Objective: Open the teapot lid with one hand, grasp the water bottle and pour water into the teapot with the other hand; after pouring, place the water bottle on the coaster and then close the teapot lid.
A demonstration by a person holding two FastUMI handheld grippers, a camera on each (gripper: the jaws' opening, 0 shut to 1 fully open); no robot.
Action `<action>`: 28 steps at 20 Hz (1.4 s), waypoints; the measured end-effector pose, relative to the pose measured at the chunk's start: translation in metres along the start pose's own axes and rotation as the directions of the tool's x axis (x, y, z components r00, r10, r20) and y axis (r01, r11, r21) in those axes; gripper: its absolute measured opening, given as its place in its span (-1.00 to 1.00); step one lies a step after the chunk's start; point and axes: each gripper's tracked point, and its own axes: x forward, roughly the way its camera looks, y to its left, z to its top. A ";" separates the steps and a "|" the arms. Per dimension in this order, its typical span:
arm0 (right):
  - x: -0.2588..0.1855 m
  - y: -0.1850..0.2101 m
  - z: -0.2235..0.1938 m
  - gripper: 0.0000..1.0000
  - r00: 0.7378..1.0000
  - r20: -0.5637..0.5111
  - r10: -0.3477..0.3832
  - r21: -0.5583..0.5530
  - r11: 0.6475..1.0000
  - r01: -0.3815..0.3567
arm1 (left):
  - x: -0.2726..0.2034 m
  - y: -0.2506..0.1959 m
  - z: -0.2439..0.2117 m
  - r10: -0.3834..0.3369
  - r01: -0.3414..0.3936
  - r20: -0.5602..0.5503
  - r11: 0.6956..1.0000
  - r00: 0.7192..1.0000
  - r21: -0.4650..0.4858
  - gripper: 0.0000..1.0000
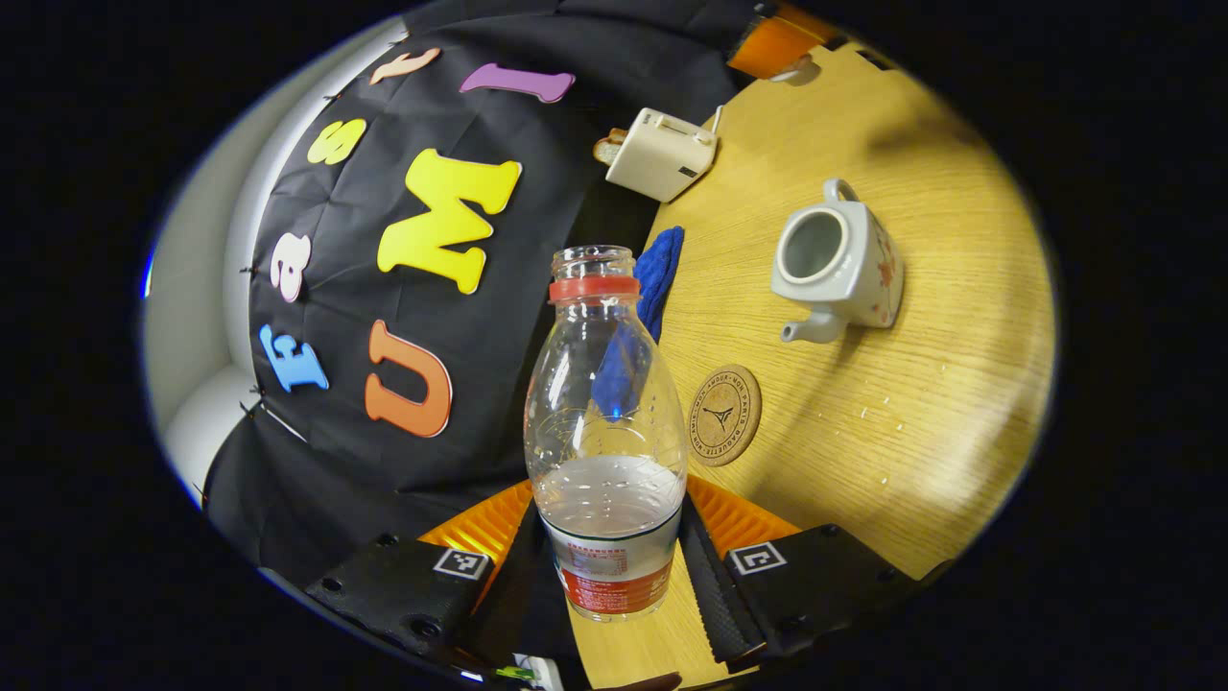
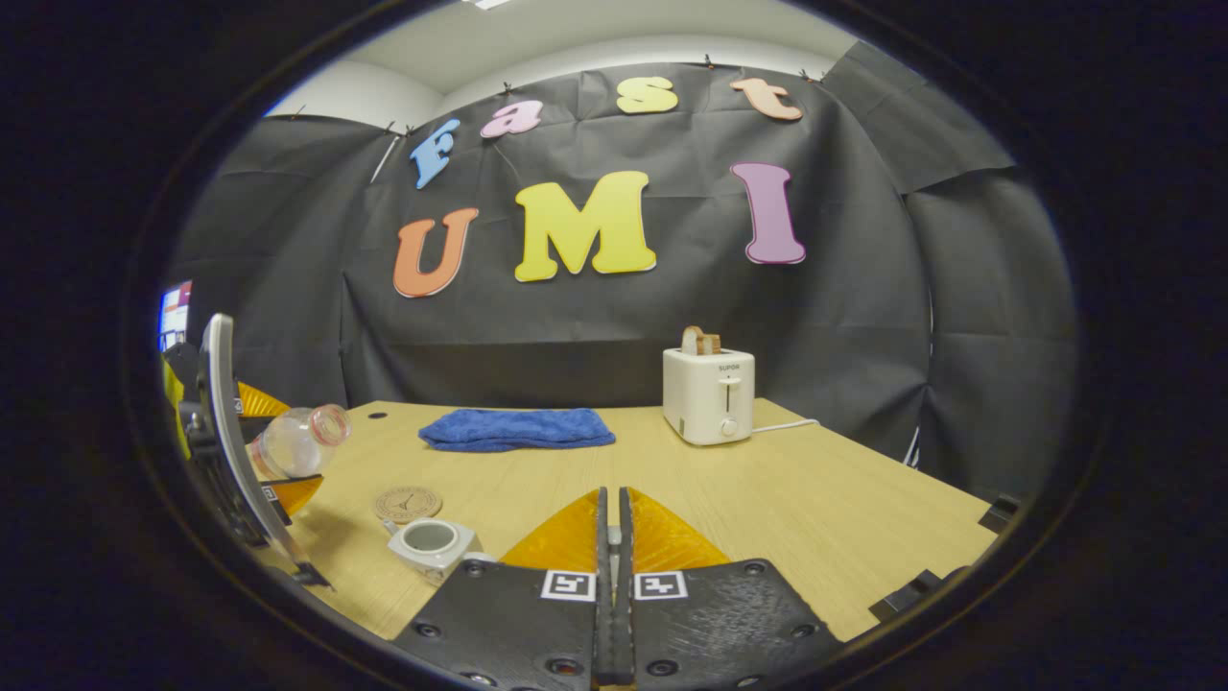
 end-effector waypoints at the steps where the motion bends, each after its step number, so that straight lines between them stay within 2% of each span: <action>1: 0.002 -0.002 -0.002 -1.00 1.000 -0.004 -0.006 -0.004 1.000 0.006 | 0.000 -0.001 0.002 -0.004 0.004 -0.001 0.999 1.000 0.045 0.50; 7: 0.003 -0.008 -0.001 -1.00 1.000 -0.002 -0.015 0.004 1.000 0.015 | 0.001 -0.002 0.001 -0.031 0.045 -0.059 0.966 0.998 0.256 0.51; 11: 0.004 -0.012 -0.001 -1.00 1.000 -0.007 -0.018 0.029 0.999 0.018 | -0.007 0.001 0.004 -0.024 0.060 -0.091 0.911 0.996 0.407 0.51; 16: 0.003 -0.013 0.001 -1.00 1.000 -0.005 -0.021 0.030 0.999 0.021 | -0.008 -0.001 0.003 -0.019 0.096 -0.160 0.868 0.987 0.488 0.52; 19: 0.001 -0.015 -0.001 -1.00 1.000 -0.007 -0.024 0.031 0.999 0.025 | -0.009 -0.006 0.009 -0.022 0.112 -0.170 0.833 0.985 0.542 0.52; 28: -0.001 -0.034 -0.003 -1.00 0.999 -0.040 -0.033 0.090 0.995 0.037 | -0.009 -0.004 0.037 -0.024 0.147 -0.200 0.765 0.980 0.628 0.51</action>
